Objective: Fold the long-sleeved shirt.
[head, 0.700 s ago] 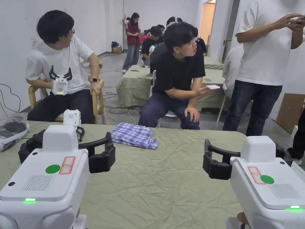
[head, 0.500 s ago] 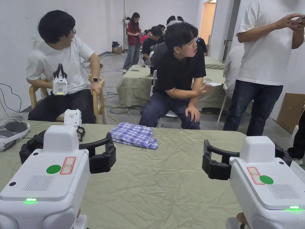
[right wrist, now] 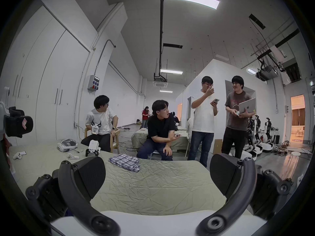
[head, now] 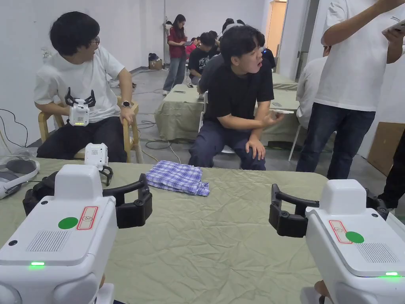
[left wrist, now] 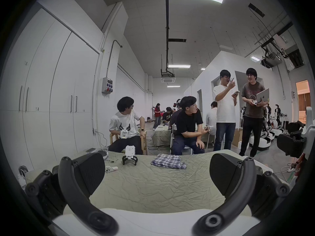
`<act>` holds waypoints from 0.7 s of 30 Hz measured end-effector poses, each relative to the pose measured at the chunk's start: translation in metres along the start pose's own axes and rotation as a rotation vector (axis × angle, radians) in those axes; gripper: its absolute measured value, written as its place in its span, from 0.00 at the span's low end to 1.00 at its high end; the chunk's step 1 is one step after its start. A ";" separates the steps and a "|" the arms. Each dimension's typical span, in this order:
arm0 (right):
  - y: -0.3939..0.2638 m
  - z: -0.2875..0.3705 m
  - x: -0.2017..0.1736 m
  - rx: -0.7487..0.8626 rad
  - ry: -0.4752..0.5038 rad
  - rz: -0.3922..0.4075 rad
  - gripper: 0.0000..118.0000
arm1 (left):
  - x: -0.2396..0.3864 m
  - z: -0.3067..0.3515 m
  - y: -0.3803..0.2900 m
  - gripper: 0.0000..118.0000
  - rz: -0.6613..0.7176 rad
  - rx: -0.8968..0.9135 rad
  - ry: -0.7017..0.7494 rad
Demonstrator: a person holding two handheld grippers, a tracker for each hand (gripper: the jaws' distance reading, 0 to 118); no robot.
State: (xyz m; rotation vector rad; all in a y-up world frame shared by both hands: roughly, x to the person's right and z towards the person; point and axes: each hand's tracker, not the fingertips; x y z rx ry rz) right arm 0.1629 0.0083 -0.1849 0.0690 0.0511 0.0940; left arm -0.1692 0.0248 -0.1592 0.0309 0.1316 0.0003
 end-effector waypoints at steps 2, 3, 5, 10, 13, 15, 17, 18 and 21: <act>0.000 -0.001 0.000 0.000 0.001 0.005 1.00 | 0.000 0.000 0.000 0.94 -0.003 0.001 0.001; 0.000 -0.001 0.000 0.000 -0.001 0.008 1.00 | 0.000 0.000 0.000 0.94 -0.003 0.001 0.000; -0.001 -0.001 0.000 -0.002 -0.002 0.008 1.00 | 0.000 0.001 0.000 0.94 -0.002 0.003 -0.001; -0.002 -0.002 0.001 -0.005 0.000 0.002 1.00 | 0.000 0.002 0.000 0.94 -0.003 0.001 -0.001; -0.001 -0.002 0.001 -0.015 0.009 -0.011 1.00 | -0.002 0.001 -0.001 0.94 -0.005 0.001 -0.002; -0.001 -0.003 0.002 -0.016 -0.001 -0.005 1.00 | -0.004 0.001 0.000 0.94 -0.005 -0.005 0.005; -0.001 -0.003 0.002 -0.016 -0.005 0.008 1.00 | -0.006 0.001 0.001 0.94 0.002 -0.006 0.009; 0.000 -0.002 0.001 -0.015 -0.004 0.013 1.00 | -0.007 0.002 0.001 0.94 0.004 -0.005 0.009; 0.001 -0.001 -0.001 -0.009 -0.003 0.027 1.00 | -0.007 0.002 0.002 0.94 0.003 -0.002 0.012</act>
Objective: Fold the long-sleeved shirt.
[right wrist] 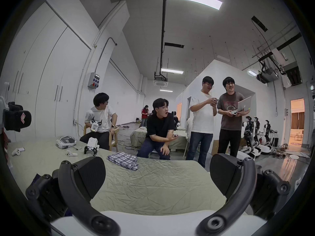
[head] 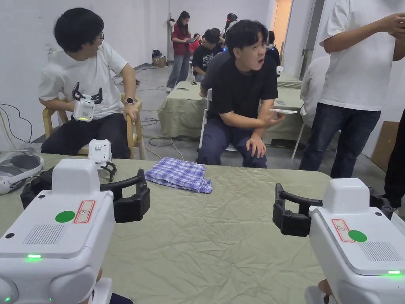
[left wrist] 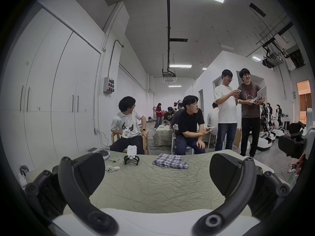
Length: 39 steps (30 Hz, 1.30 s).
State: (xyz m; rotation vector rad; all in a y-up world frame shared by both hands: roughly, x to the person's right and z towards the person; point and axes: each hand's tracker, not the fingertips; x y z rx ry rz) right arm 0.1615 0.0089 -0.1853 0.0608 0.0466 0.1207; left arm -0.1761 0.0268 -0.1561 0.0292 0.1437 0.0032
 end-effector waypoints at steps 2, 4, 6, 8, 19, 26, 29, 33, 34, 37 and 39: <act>-0.002 -0.002 0.000 0.002 0.000 0.005 1.00 | 0.000 0.000 0.000 0.94 0.001 0.001 0.000; -0.001 -0.001 -0.001 0.005 0.005 0.007 1.00 | 0.000 0.001 0.001 0.94 0.004 0.001 -0.004; 0.002 0.001 -0.004 0.005 0.003 0.008 1.00 | 0.000 0.001 0.001 0.94 0.004 0.000 -0.006; 0.003 0.002 -0.004 0.007 0.007 0.006 1.00 | 0.001 0.001 0.001 0.94 -0.001 0.000 -0.007; 0.005 0.001 -0.001 0.017 -0.011 -0.010 1.00 | 0.001 0.003 0.004 0.94 -0.003 0.027 -0.020; 0.003 -0.002 0.003 0.006 -0.004 -0.020 1.00 | -0.001 0.003 0.004 0.94 0.007 0.033 0.002; 0.003 -0.002 0.002 0.015 -0.017 -0.015 1.00 | 0.000 0.003 0.004 0.93 -0.002 0.030 0.008; 0.004 0.001 -0.002 0.028 0.006 0.019 0.28 | 0.001 0.007 0.004 0.40 -0.009 0.037 -0.056; 0.003 0.000 -0.005 0.021 -0.008 0.041 0.02 | 0.003 0.007 0.004 0.13 -0.017 0.026 -0.047; -0.003 0.002 -0.004 0.026 0.030 0.034 0.00 | 0.002 0.007 0.001 0.02 -0.016 0.022 -0.039; -0.008 0.002 -0.006 0.014 0.031 0.038 0.00 | 0.003 0.006 0.000 0.02 -0.013 0.001 -0.041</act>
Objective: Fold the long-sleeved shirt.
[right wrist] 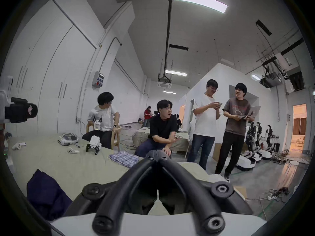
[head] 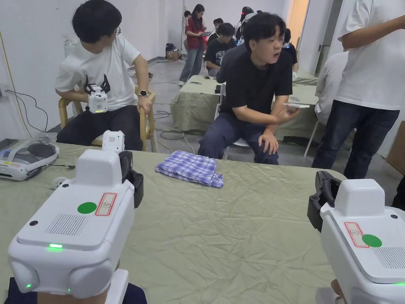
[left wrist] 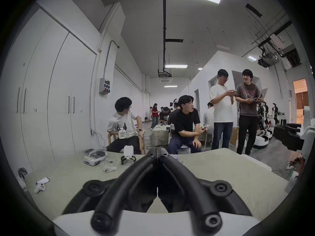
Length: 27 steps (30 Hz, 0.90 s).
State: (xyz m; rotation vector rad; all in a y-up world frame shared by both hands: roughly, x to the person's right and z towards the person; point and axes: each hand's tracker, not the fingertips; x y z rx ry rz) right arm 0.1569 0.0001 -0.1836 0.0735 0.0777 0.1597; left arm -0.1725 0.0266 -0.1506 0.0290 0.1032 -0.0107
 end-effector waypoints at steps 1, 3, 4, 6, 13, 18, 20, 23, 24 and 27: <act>-0.003 -0.001 -0.001 -0.005 0.008 0.009 0.00 | 0.000 -0.001 -0.002 0.02 -0.002 -0.011 0.007; 0.000 0.003 -0.007 -0.022 0.035 -0.008 0.00 | -0.005 -0.002 -0.006 0.02 0.008 -0.027 0.004; -0.002 0.002 -0.011 -0.030 0.046 -0.010 0.00 | -0.008 -0.001 -0.009 0.02 0.013 -0.035 0.010; -0.002 0.001 -0.028 -0.041 0.098 -0.012 0.00 | -0.018 0.002 -0.016 0.02 0.012 -0.069 0.051; -0.043 -0.013 -0.147 -0.161 0.400 -0.017 0.00 | -0.082 0.038 -0.072 0.02 -0.020 -0.245 0.293; -0.080 -0.004 -0.240 -0.321 0.620 0.001 0.00 | -0.126 0.068 -0.121 0.02 0.088 -0.445 0.381; -0.098 0.003 -0.266 -0.370 0.664 0.006 0.00 | -0.133 0.077 -0.142 0.02 0.086 -0.503 0.406; -0.113 0.008 -0.287 -0.421 0.703 0.018 0.00 | -0.137 0.078 -0.163 0.02 0.156 -0.585 0.407; -0.115 0.008 -0.291 -0.429 0.718 0.030 0.00 | -0.140 0.076 -0.169 0.02 0.190 -0.601 0.407; -0.118 0.001 -0.293 -0.432 0.714 0.032 0.00 | -0.149 0.060 -0.184 0.08 0.199 -0.627 0.386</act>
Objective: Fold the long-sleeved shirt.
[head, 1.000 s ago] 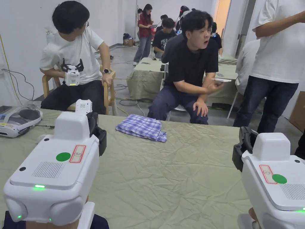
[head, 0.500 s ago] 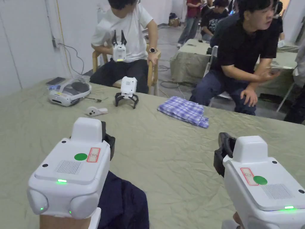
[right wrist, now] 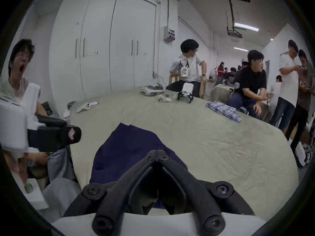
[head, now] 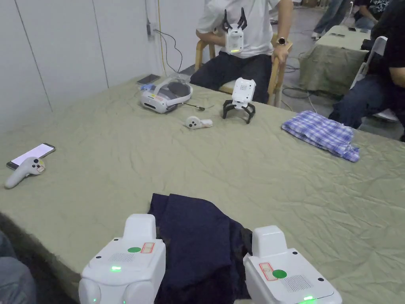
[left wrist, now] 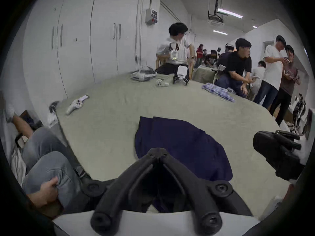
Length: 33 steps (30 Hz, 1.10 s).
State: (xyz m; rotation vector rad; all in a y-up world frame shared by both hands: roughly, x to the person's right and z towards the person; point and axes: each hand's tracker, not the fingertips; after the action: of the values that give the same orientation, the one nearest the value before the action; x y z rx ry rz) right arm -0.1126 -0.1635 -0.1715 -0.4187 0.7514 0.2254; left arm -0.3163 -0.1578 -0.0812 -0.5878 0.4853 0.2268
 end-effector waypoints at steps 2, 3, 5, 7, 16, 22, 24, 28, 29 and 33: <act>0.003 -0.003 0.004 -0.002 -0.008 -0.002 0.00 | -0.003 -0.023 0.005 0.63 0.024 -0.035 -0.004; 0.006 0.001 0.009 0.004 -0.015 -0.007 0.00 | -0.003 -0.041 0.009 0.94 0.041 -0.094 -0.003; 0.009 -0.001 0.015 0.007 -0.034 -0.020 0.00 | -0.007 -0.083 0.010 0.87 0.066 -0.105 -0.011; 0.007 -0.002 0.023 0.012 -0.043 -0.029 0.00 | -0.007 -0.130 0.010 0.92 0.079 -0.224 0.001; 0.002 -0.010 0.047 -0.016 -0.094 -0.055 0.00 | -0.011 -0.165 -0.009 0.54 0.259 -0.400 -0.029; -0.009 0.013 0.071 0.014 -0.154 -0.120 0.00 | 0.001 -0.134 0.023 0.24 0.210 -0.293 -0.124; -0.009 0.031 0.081 0.040 -0.201 -0.117 0.00 | 0.016 -0.108 0.040 0.23 0.215 -0.215 -0.171; -0.016 0.067 0.120 0.111 -0.286 -0.160 0.00 | 0.069 -0.055 0.081 0.22 0.149 -0.067 -0.316; -0.015 0.079 0.129 0.131 -0.313 -0.159 0.00 | 0.085 -0.043 0.091 0.22 0.137 -0.031 -0.340; -0.009 0.137 0.170 0.195 -0.415 -0.186 0.00 | 0.148 0.010 0.126 0.22 0.086 0.082 -0.501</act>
State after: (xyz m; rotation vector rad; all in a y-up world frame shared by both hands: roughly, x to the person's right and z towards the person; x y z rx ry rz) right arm 0.0952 -0.1025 -0.1983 -0.2427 0.3195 0.0589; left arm -0.2269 -0.0394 -0.2076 -0.4098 0.0339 0.4205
